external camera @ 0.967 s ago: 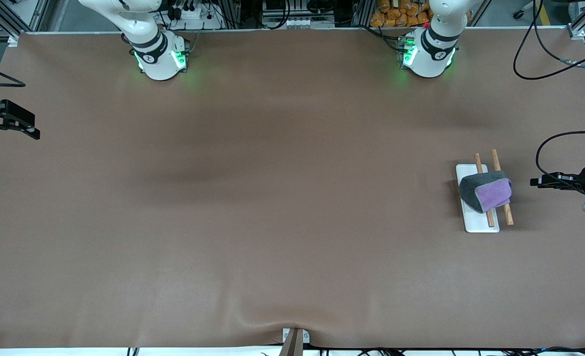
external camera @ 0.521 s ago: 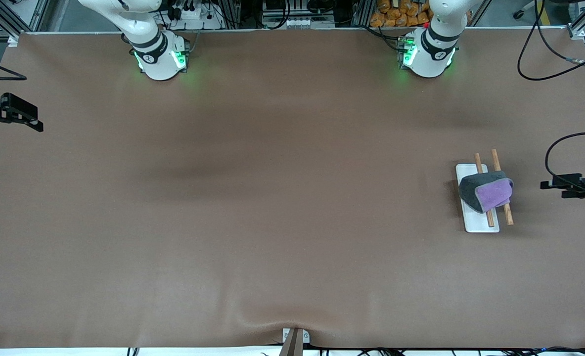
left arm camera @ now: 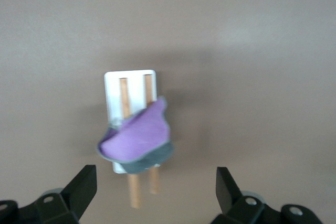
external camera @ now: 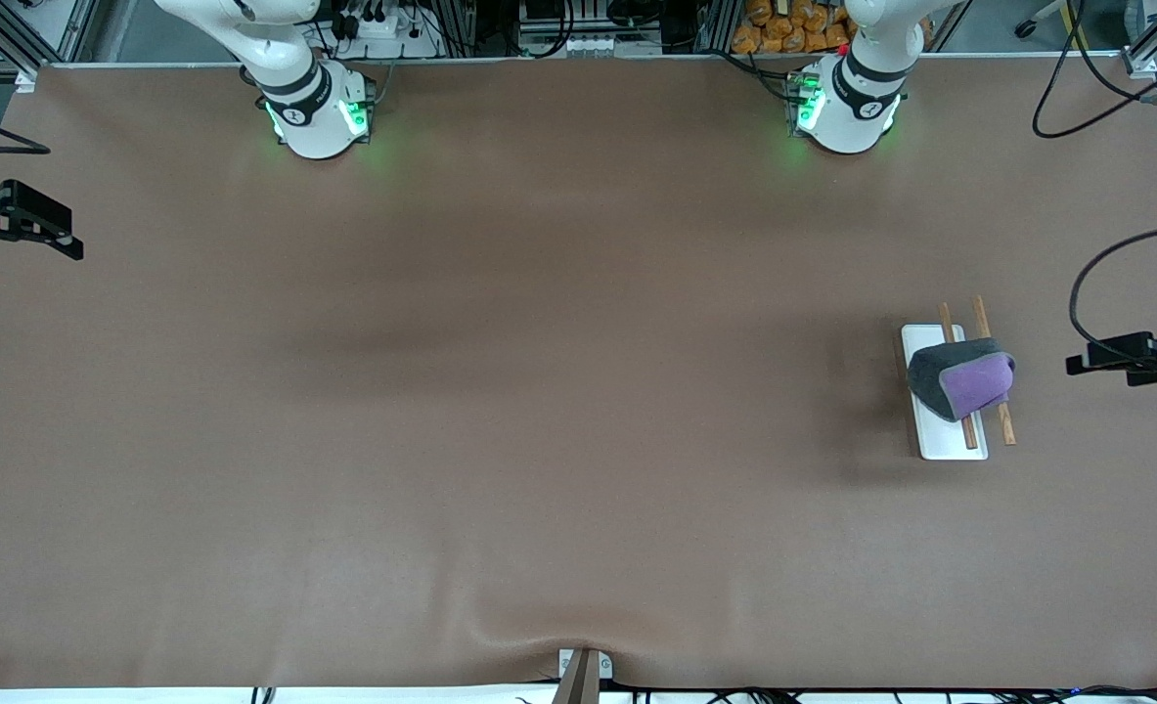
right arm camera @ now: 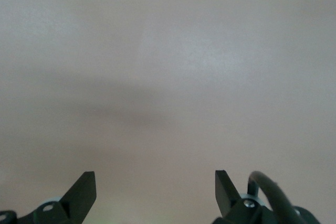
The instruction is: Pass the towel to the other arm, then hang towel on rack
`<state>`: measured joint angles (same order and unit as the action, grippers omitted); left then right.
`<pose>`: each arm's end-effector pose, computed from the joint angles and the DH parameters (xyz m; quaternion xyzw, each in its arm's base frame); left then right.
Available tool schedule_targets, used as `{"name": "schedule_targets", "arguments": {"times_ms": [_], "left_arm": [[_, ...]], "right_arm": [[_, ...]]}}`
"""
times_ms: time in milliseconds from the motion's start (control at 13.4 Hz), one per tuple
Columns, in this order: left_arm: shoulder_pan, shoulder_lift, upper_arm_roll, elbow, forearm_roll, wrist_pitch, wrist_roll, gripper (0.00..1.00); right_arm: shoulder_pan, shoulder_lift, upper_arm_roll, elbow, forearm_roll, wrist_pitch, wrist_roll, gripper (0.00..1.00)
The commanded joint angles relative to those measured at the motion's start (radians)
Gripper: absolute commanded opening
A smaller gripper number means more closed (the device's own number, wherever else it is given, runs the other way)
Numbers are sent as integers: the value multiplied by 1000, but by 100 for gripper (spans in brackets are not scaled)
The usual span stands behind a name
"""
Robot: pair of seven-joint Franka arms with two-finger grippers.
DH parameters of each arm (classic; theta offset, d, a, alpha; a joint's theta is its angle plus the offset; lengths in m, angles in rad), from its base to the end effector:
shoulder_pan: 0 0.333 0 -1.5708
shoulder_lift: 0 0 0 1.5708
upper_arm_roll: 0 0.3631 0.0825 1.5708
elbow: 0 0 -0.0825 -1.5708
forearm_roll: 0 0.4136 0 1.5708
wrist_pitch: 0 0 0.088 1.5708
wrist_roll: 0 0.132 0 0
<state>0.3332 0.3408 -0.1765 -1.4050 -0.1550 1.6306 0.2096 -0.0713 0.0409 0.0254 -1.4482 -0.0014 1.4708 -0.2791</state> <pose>0.6842 0.1065 0.5213 0.9927 -0.0141 -0.0344 0.1145 0.5877 -0.0276 0.6748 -0.9932 -0.1163 0.0091 0.0013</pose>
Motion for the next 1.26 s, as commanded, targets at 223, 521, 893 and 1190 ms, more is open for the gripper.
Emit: {"name": "schedule_targets", "arguments": {"times_ms": [223, 521, 893, 1190], "left_arm": [[-150, -152, 2, -28, 115, -76, -202, 100], [-241, -225, -35, -61, 118, -86, -383, 100], [-336, -288, 3, -118, 161, -86, -527, 100], [-341, -371, 43, -196, 161, -77, -448, 100]], "right_arm": [[40, 13, -1, 54, -6, -13, 14, 100], [42, 14, -2, 54, -11, -13, 123, 100], [44, 16, -2, 54, -12, -13, 130, 100], [45, 14, -2, 54, -9, -13, 130, 100]]}}
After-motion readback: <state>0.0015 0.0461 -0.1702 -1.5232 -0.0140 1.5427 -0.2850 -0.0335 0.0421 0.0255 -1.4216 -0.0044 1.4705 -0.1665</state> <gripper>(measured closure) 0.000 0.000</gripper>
